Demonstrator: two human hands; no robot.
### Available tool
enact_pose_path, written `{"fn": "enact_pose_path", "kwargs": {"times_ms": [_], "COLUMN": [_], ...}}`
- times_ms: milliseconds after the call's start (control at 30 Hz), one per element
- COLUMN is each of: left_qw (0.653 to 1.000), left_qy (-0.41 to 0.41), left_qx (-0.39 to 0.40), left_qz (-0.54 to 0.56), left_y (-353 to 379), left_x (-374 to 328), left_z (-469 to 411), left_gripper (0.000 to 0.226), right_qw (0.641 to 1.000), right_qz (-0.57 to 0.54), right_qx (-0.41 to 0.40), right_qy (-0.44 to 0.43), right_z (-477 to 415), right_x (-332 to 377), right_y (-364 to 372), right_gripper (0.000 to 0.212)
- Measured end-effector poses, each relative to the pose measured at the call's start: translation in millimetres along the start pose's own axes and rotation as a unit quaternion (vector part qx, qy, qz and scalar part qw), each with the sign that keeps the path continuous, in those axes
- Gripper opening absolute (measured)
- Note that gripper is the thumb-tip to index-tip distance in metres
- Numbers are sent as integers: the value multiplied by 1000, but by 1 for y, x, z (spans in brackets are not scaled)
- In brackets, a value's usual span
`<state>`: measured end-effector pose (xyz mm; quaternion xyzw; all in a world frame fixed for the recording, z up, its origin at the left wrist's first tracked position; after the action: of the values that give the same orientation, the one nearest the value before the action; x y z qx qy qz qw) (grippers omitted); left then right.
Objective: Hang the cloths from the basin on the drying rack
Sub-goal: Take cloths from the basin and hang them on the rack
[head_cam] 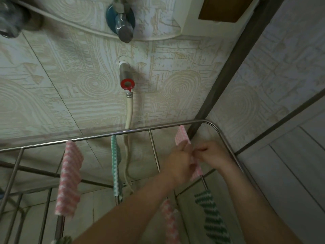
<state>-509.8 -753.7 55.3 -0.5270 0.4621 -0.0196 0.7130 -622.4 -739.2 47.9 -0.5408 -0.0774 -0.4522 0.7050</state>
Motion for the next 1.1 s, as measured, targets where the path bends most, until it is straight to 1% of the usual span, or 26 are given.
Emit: {"fn": "enact_pose_path", "kwargs": {"times_ms": [33, 133, 200, 300, 367, 467, 500, 567, 600, 633, 667, 700, 767, 833, 900, 967, 1033, 1100], "left_qw": [1000, 999, 998, 996, 995, 997, 998, 998, 999, 999, 999, 998, 997, 997, 996, 996, 997, 997], "left_qy": [-7, -24, -25, -37, -52, -36, -28, -23, -31, -39, -44, -44, -43, -41, -46, -61, -63, -66], "left_qx": [5, 2, -12, -39, -35, -34, -39, -51, -40, -21, 1, 22, 50, 62, 68, 59, 43, 32], "left_qz": [16, 38, 48, 66, 75, 63, 45, 1, -11, -17, -24, -34, -45, -33, -21, -25, -28, -16], "left_y": [8, 17, 16, 15, 15, 8, 1, -17, -24, -30, -31, -31, -24, -13, 0, 7, 9, 10], "left_x": [-2, -6, -6, -1, 2, 2, 4, 10, 15, 19, 21, 23, 25, 23, 22, 22, 22, 23], "left_z": [3, 5, 4, 5, 9, 20, 27, 44, 57, 72, 86, 102, 132, 155, 167, 171, 173, 172], "left_gripper": [63, 69, 67, 55, 54, 54, 52, 39, 32, 25, 22, 22, 30, 43, 54, 60, 60, 58], "right_qw": [1000, 991, 984, 983, 980, 977, 977, 974, 978, 985, 992, 996, 994, 987, 984, 987, 993, 996], "right_qz": [16, 76, 82, 57, 59, 75, 89, 105, 90, 61, 33, 19, 51, 92, 114, 97, 59, 40], "right_qx": [-18, -110, -154, -175, -185, -187, -183, -180, -167, -139, -94, -42, 45, 98, 114, 108, 80, 42], "right_qy": [-2, -3, -15, -29, -42, -63, -70, -85, -88, -86, -81, -79, -86, -88, -81, -73, -66, -71], "right_z": [4, 9, 13, 14, 15, 15, 17, 25, 32, 40, 46, 56, 77, 98, 114, 122, 127, 129], "right_x": [1, 9, 16, 19, 21, 24, 26, 32, 35, 38, 39, 42, 46, 45, 39, 31, 26, 24], "right_y": [1, -2, -3, 1, 3, 8, 9, 5, 5, 6, 11, 21, 42, 63, 80, 91, 96, 97], "right_gripper": [14, 18, 16, 13, 13, 10, 12, 21, 21, 17, 11, 7, 6, 7, 14, 12, 6, 7]}}
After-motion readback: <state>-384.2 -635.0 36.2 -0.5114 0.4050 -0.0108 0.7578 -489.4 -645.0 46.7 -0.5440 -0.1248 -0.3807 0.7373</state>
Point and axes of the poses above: each hand's wrist, its own z-axis away from the middle knuckle, its own y-axis out of the palm, x = y × z, the point moved 9 cm from there along -z, towards the middle knuckle
